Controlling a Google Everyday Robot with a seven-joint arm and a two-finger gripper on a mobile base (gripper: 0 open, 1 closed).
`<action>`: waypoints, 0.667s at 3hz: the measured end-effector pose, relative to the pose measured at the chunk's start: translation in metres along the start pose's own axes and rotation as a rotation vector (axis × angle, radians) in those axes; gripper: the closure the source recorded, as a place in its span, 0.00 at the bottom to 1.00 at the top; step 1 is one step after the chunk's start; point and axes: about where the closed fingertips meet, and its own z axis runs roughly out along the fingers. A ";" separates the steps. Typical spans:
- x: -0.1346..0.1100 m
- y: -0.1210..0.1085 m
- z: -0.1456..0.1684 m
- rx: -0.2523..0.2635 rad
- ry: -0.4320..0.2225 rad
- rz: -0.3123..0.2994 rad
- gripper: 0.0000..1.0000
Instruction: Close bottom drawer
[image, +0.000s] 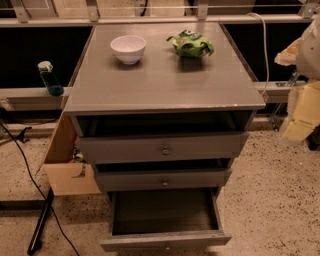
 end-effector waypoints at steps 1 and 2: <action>0.000 0.000 0.000 0.000 0.000 0.000 0.00; 0.000 0.000 0.000 0.001 0.000 0.000 0.19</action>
Offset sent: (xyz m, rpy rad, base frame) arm 0.0000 0.0000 0.0000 0.0000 0.0000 0.0000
